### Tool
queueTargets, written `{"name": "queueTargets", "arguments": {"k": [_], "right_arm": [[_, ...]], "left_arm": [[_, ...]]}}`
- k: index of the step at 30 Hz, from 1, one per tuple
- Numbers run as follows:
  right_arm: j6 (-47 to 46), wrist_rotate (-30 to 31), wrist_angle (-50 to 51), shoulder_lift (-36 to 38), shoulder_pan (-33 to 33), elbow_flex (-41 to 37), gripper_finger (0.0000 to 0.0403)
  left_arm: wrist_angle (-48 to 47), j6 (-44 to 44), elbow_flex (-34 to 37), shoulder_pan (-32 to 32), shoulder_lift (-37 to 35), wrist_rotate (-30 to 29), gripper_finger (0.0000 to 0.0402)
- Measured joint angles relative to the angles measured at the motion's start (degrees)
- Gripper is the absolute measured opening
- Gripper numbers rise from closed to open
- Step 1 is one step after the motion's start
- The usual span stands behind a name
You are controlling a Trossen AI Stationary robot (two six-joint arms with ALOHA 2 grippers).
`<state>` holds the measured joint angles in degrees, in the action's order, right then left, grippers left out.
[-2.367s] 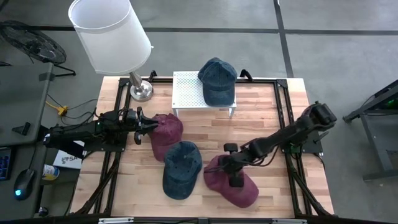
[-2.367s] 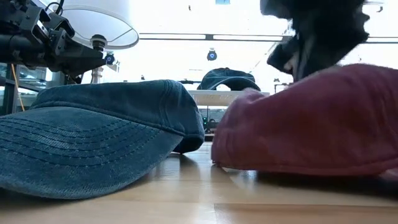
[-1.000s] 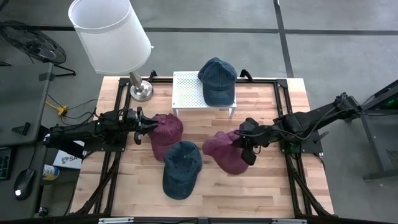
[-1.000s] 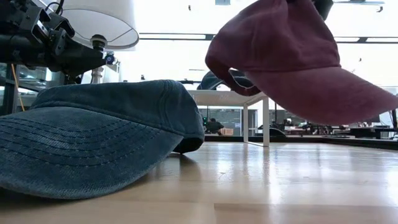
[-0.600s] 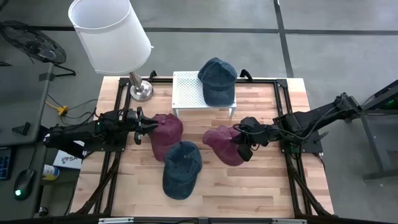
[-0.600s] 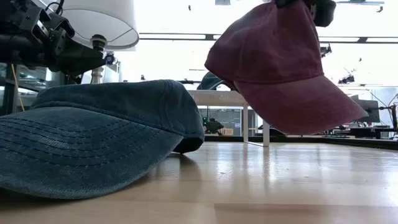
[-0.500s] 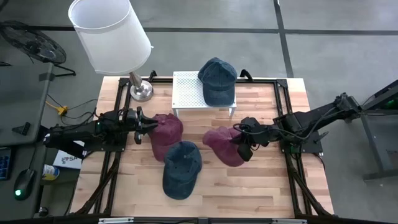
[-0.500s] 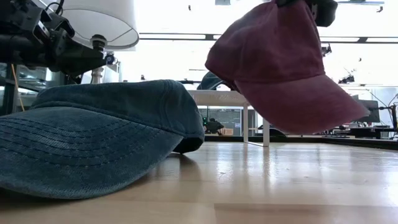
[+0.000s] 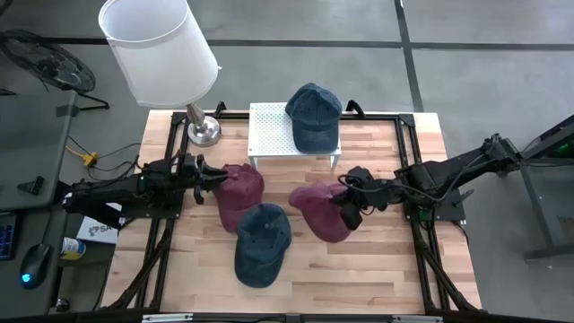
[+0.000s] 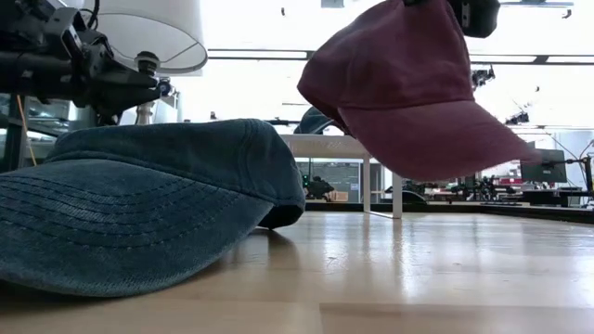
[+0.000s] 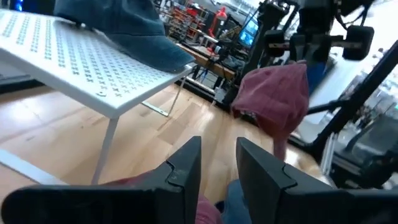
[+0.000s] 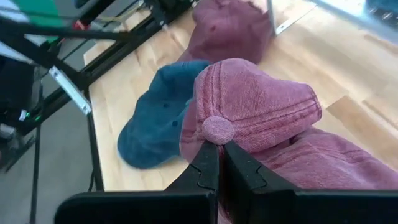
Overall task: Pick & Place hat
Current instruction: Put the bottom red cap on the shelf
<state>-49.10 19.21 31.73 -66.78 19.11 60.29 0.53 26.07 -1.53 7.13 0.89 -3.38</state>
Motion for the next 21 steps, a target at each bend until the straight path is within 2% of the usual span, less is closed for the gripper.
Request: {"name": "queueTargets", "arguments": {"k": [7, 13, 16, 21], "right_arm": [[0.26, 0.4, -1.6, -0.37, 0.0, -0.02, 0.0], [0.67, -0.06, -2.83, -2.0, 0.0, -0.09, 0.0], [0.68, 0.17, -4.09, -2.76, 0.0, -0.1, 0.0], [2.64, 0.42, -9.09, -3.08, 0.0, -0.11, 0.0]], "left_arm": [[6.99, -0.2, -0.01, -0.01, 0.13, 4.78, 0.0117], [14.04, 0.03, -0.03, -0.04, 1.05, 4.09, 0.0196], [14.38, 0.23, -1.46, -0.01, 2.98, 4.33, 0.0237], [14.82, -2.15, -6.19, -0.01, 9.63, 5.73, 0.0256]]}}
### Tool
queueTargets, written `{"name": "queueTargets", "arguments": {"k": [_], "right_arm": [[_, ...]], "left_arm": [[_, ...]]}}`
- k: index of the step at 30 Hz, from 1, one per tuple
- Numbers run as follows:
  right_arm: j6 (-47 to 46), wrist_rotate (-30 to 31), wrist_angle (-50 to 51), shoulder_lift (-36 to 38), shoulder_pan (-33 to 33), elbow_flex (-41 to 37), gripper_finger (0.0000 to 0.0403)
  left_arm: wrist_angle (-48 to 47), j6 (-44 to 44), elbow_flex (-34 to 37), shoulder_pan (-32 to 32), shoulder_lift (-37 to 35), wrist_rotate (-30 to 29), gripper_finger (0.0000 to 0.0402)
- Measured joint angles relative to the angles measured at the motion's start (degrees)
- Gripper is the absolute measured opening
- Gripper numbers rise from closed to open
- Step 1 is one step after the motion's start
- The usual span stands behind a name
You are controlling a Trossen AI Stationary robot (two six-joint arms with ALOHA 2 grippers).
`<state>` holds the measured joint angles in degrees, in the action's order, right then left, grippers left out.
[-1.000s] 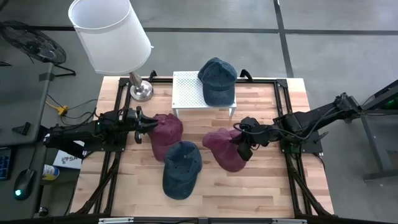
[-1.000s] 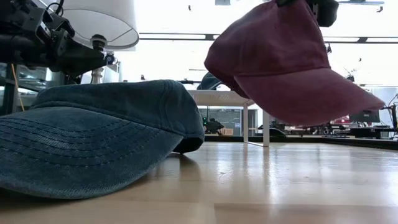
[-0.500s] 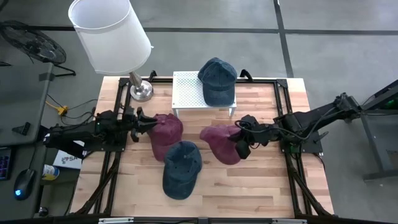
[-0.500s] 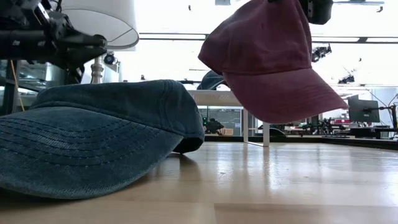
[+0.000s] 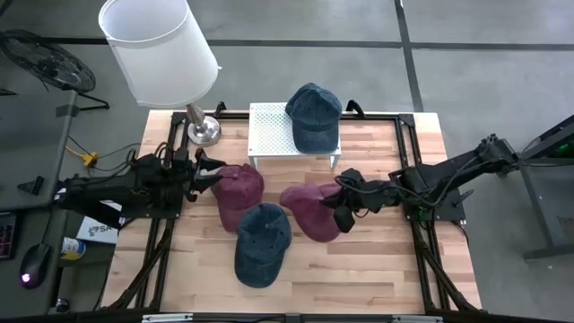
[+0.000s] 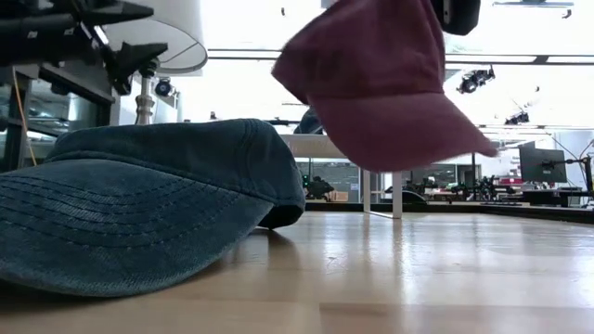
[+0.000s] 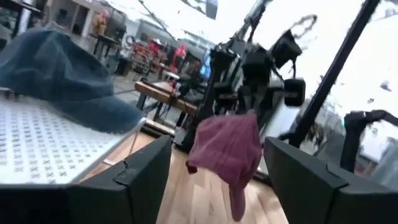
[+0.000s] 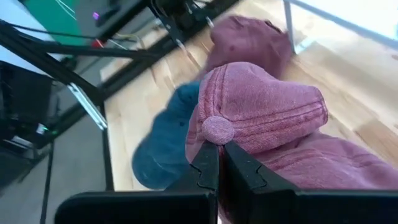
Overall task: Pick & Place hat
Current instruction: Put the bottom red cap on the shelf
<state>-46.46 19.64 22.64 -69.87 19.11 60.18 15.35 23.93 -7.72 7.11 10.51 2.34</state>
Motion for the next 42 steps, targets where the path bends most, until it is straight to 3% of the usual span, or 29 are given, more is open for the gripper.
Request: {"name": "queueTargets", "arguments": {"k": [16, 23, 28, 33, 42], "right_arm": [[0.59, 2.52, -0.66, 0.0, 0.0, 0.0, 0.0], [0.4, 4.77, -0.66, 0.0, -0.02, 0.0, 0.0], [0.26, 6.17, -0.66, 0.02, -0.27, 0.0, 0.0], [-0.06, 6.33, -0.71, 0.02, -1.49, 0.0, 0.0], [0.4, 3.87, -0.88, 0.07, -2.64, 0.0, 0.0]], "left_arm": [[-1.51, -11.66, -24.84, -0.02, 35.78, 10.89, 0.0247], [-7.66, -12.06, -36.76, -0.4, 48.11, 14.06, 0.0247], [-10.1, -17.76, -44.33, -3.7, 55.18, 13.75, 0.0247], [-14.72, -23.17, -52.15, -7.27, 61.16, 9.32, 0.0247], [-23.77, -32.82, -65.15, -12.52, 70.93, -3.75, 0.0247]]}}
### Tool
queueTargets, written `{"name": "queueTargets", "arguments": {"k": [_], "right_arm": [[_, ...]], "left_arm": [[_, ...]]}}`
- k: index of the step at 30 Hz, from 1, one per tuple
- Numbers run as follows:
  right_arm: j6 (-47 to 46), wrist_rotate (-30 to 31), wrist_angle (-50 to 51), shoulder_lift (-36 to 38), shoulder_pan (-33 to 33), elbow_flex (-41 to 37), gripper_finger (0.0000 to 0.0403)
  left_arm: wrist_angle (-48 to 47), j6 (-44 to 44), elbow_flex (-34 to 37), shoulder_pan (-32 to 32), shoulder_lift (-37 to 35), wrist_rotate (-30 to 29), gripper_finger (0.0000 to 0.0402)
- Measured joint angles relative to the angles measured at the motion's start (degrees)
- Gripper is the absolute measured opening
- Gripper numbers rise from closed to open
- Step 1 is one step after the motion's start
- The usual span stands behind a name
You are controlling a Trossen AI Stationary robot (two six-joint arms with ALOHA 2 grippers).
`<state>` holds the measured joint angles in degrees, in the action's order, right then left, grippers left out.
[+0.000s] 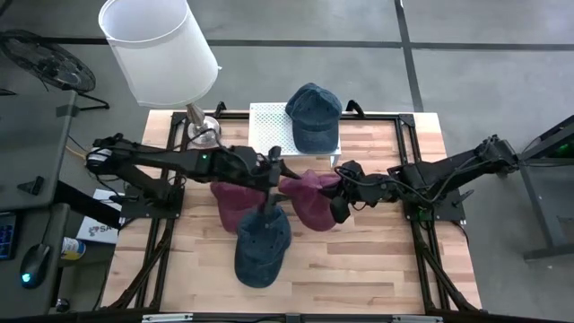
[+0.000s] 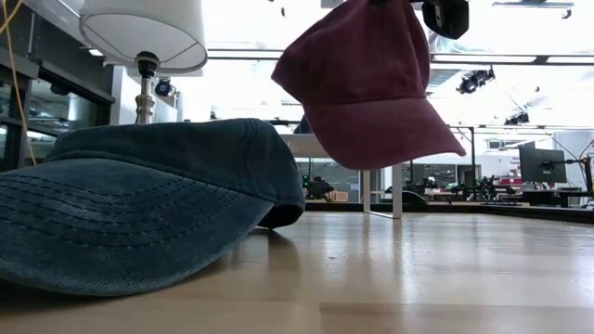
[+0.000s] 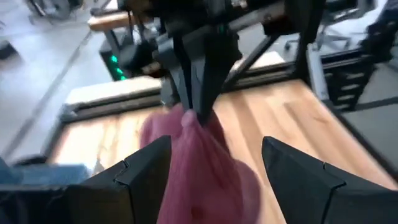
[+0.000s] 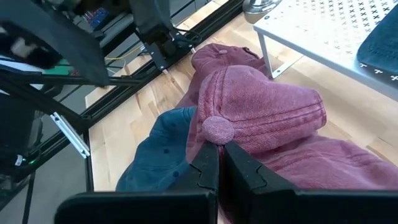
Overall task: Pick & Place hat
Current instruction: Put the bottom red cap on the shelf
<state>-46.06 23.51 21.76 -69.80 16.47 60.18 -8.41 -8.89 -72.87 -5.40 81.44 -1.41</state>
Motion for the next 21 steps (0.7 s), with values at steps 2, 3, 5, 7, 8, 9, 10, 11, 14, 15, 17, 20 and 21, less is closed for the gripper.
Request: {"name": "queueTargets", "arguments": {"k": [2, 3, 5, 7, 8, 9, 10, 11, 14, 15, 17, 20, 21], "right_arm": [[0.0, -0.04, 0.0, 0.0, 0.0, 0.0, 0.0], [0.01, -0.04, -0.01, 0.0, 0.0, 0.0, 0.0], [0.15, -0.08, -0.15, 0.0, 0.0, 0.02, 0.0], [0.24, -0.09, -0.16, 0.0, 0.0, 0.02, 0.0], [0.38, -0.12, -0.21, 0.0, 0.0, 0.02, 0.0], [0.71, -0.3, -0.34, 0.0, 0.0, 0.02, 0.0], [1.01, -0.55, -0.62, 0.0, 0.0, 0.02, 0.0], [1.07, -0.59, -0.84, 0.0, 0.0, 0.02, 0.0], [1.16, -1.03, -1.1, 0.0, 0.0, 0.04, 0.0], [1.35, -1.28, -1.26, 0.0, 0.0, 0.04, 0.0], [1.52, -1.49, -1.44, 0.0, 0.0, 0.04, 0.0], [1.62, -1.6, -1.47, 0.0, 0.02, 0.04, 0.0], [1.77, -1.62, -1.52, 0.0, 0.02, 0.04, 0.0]], "left_arm": [[-0.15, -2.06, -2.21, -1.0, 1.85, -2.71, 0.0247], [-1.42, -3.08, -3.22, -1.46, 2.66, -4.18, 0.0247], [-1.98, -4.77, -5.8, -2.32, 5.1, -6.33, 0.0247], [-5.22, -5.88, -7.27, -2.79, 6.67, -6.98, 0.0247], [-5.26, -6.1, -8.33, -3.03, 7.8, -6.96, 0.0247], [-4.64, -6.27, -9.35, -3.07, 8.85, -6.95, 0.0247], [-5.15, -6.3, -9.9, -3.07, 9.42, -7.1, 0.0247], [-5.98, -6.33, -10.34, -3.07, 9.88, -7.48, 0.0247], [-5.22, -6.33, -11.27, -3.0, 11.43, -10.0, 0.0247], [-5.91, -6.33, -11.4, -2.96, 11.86, -11.12, 0.0247], [-5.24, -6.33, -11.68, -2.87, 12.59, -12.48, 0.0247], [-5.57, -6.33, -11.72, -2.87, 12.48, -12.75, 0.0247], [-6.08, -6.31, -11.79, -2.87, 12.42, -12.88, 0.0247]]}}
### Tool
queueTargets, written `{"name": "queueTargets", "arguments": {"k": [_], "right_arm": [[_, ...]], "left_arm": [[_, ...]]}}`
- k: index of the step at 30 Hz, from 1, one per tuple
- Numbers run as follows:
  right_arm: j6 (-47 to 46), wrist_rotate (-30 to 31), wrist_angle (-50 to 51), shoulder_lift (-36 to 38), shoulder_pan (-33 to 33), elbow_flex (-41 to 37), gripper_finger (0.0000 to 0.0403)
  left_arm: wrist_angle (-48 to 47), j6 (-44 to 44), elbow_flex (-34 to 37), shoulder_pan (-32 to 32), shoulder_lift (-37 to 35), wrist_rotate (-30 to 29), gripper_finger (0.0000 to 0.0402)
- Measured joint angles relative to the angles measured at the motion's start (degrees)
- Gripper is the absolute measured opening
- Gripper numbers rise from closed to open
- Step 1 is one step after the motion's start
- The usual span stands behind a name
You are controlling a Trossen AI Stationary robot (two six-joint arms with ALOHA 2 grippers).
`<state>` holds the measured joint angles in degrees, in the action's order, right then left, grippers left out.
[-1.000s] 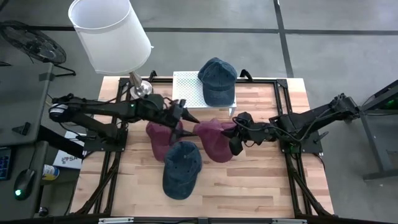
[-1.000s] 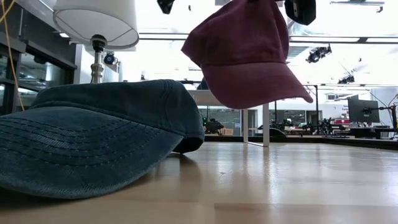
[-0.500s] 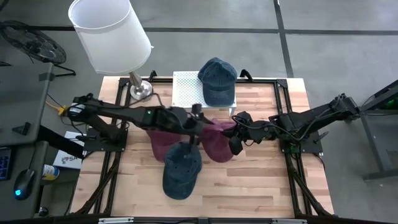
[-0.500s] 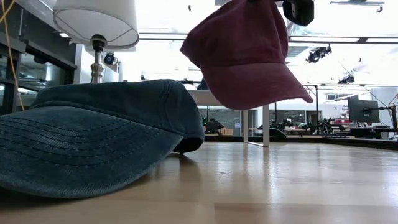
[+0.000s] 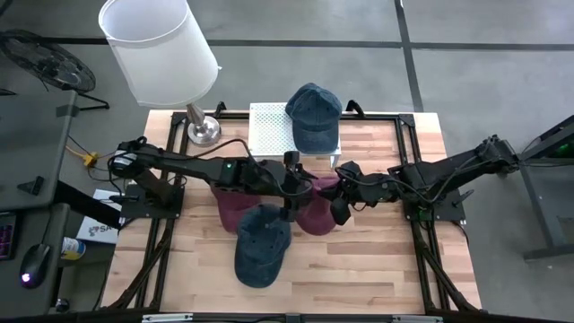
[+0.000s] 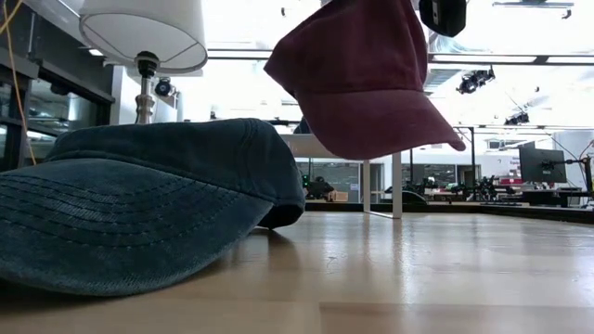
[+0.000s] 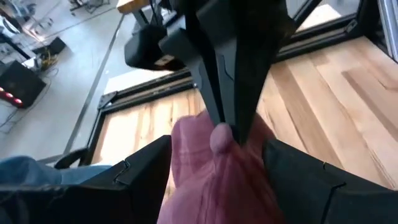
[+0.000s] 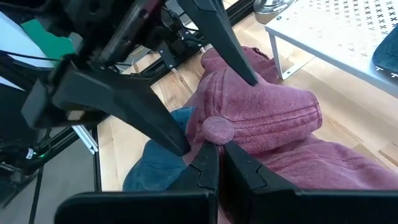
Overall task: Pick & Place hat
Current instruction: Put the bottom red cap on the shelf
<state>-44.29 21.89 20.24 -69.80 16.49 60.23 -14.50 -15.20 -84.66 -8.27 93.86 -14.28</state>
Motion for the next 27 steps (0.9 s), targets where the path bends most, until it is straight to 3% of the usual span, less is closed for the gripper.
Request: {"name": "queueTargets", "arguments": {"k": [13, 27], "right_arm": [[1.29, -0.62, -1.59, 0.0, 0.0, 0.0, 0.0], [1.78, -0.62, -1.64, 0.0, -0.02, 0.0, 0.0]], "left_arm": [[-2.04, 4.0, 0.02, -0.02, 0.0, -1.33, 0.0237], [-2.0, 8.12, 0.13, -0.02, 0.0, 1.29, 0.0089]]}}
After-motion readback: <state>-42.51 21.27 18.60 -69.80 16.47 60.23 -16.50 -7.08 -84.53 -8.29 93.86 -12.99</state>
